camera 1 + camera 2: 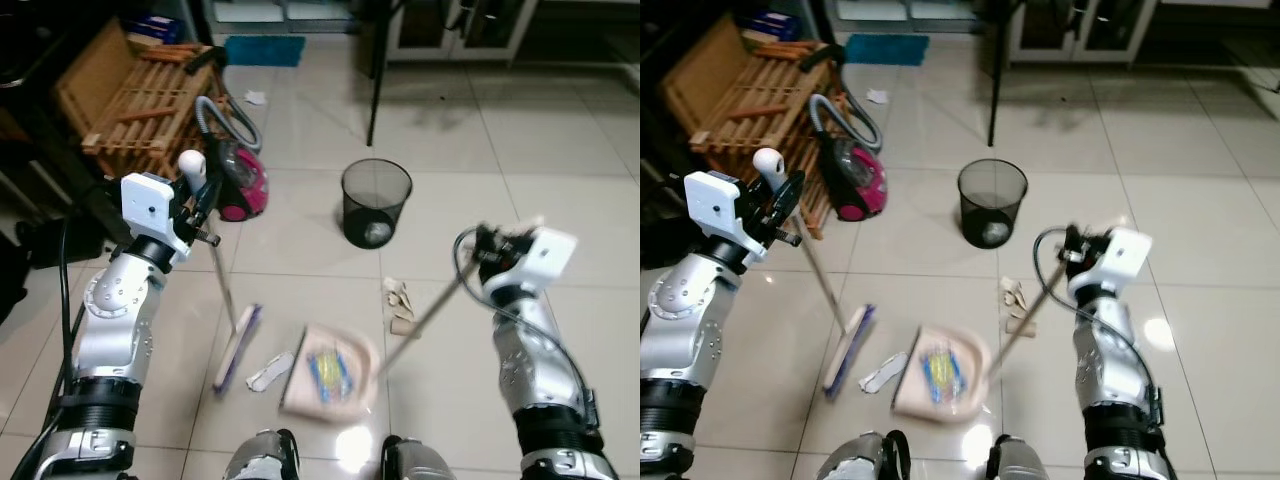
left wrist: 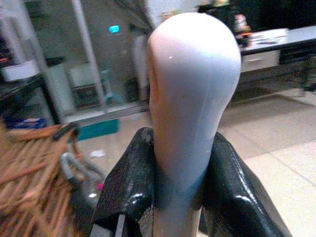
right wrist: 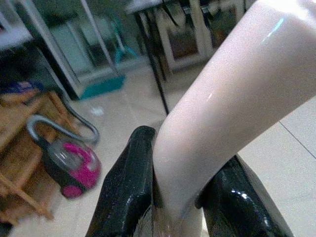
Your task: Sweep floor
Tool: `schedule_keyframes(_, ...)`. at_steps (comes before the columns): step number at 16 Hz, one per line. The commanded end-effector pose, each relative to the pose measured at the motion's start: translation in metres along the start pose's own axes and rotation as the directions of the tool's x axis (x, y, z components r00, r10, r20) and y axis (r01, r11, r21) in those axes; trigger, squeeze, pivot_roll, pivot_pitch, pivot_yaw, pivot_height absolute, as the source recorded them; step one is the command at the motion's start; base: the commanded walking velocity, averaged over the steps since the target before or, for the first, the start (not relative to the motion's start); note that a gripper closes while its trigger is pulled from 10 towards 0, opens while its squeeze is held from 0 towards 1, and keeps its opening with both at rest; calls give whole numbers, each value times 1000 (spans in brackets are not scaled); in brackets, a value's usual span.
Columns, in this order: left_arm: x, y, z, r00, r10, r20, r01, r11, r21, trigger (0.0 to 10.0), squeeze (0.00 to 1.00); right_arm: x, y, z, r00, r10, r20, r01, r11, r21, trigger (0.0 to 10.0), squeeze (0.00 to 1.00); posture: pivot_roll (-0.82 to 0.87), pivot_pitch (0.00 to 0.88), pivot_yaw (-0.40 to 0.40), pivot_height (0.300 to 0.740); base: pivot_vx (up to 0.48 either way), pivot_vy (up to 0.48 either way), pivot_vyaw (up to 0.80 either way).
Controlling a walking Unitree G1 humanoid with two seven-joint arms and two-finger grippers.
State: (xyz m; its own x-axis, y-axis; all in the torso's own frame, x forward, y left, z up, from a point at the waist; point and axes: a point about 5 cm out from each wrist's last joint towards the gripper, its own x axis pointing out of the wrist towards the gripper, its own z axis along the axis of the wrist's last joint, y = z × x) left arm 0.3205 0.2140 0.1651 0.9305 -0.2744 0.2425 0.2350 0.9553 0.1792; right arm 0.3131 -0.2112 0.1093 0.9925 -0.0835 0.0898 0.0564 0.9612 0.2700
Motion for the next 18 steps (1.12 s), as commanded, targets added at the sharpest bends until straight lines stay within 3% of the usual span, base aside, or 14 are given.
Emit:
schedule_keyframes(1, 1, 3, 2, 999, 46, -14, -45, 999, 21, 10000, 0, 3, 0, 18, 998, 2, 66, -5, 999, 38, 10000, 0, -94, 50, 64, 740, 0, 0, 0)
schedule_keyframes(4, 0, -1, 2, 996, 80, -24, -79, 996, 47, 10000, 0, 13, 4, 54, 990, -33, 134, 31, 999, 20, 10000, 0, -89, 44, 67, 740, 0, 0, 0)
schedule_keyframes(5, 3, -6, 6, 996, 89, 3, -89, 995, 43, 10000, 0, 18, 5, 76, 979, -67, 190, 63, 998, 24, 10000, 0, -91, 38, 70, 740, 0, 0, 0)
schedule_keyframes(9, 12, -22, 12, 995, 89, 36, -89, 996, 1, 10000, 0, 22, 11, 125, 936, -113, 334, 97, 993, 64, 10000, 0, -98, 26, 79, 740, 231, 0, 0)
schedule_keyframes(12, 13, -35, 9, 997, 68, 25, -68, 998, 3, 10000, 0, 22, 13, 147, 918, -141, 371, 122, 990, 75, 10000, 0, -106, 10, 83, 740, 361, 0, 0)
schedule_keyframes(18, 13, -44, 9, 998, 52, 25, -52, 999, -12, 10000, 0, 27, 17, 162, 912, -151, 381, 146, 988, 42, 10000, 0, -107, 0, 78, 740, 425, 0, -282)
